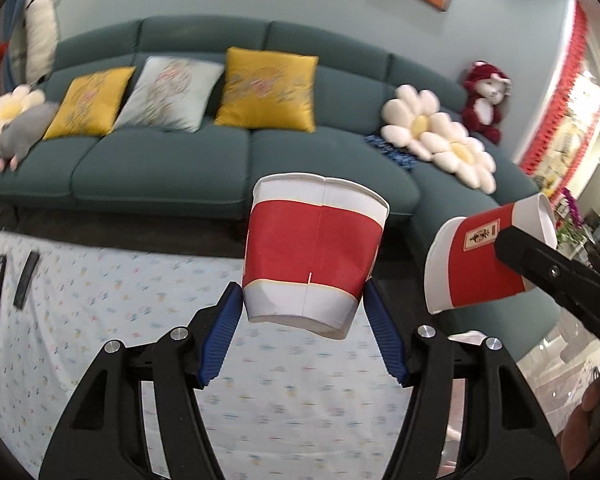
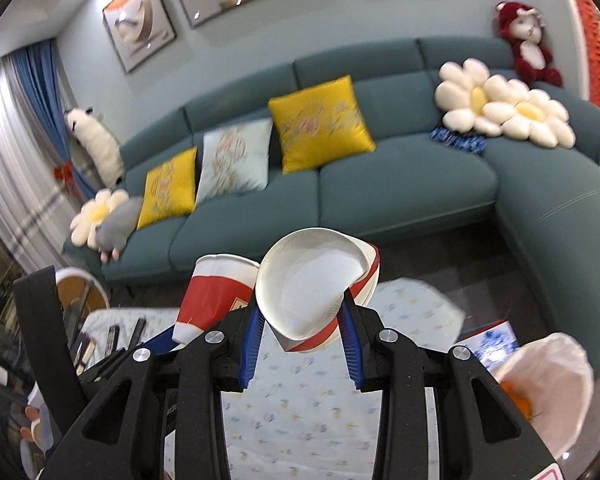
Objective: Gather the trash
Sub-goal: 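Lift both red paper cups and carry them over the bin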
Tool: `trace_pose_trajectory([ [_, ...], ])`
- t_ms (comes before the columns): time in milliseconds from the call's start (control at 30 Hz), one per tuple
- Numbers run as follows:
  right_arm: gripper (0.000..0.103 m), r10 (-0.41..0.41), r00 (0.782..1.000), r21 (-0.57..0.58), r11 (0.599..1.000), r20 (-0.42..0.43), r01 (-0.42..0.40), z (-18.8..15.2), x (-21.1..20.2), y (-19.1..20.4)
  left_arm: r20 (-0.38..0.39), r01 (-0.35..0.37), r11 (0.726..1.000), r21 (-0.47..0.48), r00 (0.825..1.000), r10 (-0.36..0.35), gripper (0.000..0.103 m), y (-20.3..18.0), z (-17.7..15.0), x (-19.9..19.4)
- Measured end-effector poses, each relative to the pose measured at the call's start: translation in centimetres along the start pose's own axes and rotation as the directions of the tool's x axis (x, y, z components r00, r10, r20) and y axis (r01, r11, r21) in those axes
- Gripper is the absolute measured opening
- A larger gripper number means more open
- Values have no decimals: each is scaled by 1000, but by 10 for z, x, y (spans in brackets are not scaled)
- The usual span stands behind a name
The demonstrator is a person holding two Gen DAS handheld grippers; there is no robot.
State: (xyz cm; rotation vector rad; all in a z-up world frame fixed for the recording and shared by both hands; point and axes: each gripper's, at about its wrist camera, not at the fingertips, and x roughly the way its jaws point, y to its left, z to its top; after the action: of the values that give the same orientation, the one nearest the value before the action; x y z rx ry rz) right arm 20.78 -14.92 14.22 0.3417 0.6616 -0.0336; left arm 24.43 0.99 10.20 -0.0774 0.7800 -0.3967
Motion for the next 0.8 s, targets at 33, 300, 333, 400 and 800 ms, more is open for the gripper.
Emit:
trace_pose_trajectory([
  [33, 34, -7, 1000, 5, 1000, 16, 7, 2, -10, -8, 5, 10, 1000, 11, 1000, -10, 60, -11, 0, -4],
  [300, 34, -76, 990, 77, 995, 119, 68, 8, -92, -87, 11, 109, 987, 115, 994, -111, 60, -117, -11, -24],
  [333, 34, -84, 988, 89, 993, 127, 73, 7, -99, -96, 8, 122, 985, 125, 992, -124, 60, -128, -15, -25],
  [400, 34, -106, 984, 113, 990, 141, 90, 3, -115, -116, -6, 148, 978, 146, 989, -149, 60, -152, -23, -26],
  [800, 34, -211, 968, 257, 951, 138, 171, -36, -157, -225, -119, 235, 944, 233, 970, -212, 60, -251, -79, 6],
])
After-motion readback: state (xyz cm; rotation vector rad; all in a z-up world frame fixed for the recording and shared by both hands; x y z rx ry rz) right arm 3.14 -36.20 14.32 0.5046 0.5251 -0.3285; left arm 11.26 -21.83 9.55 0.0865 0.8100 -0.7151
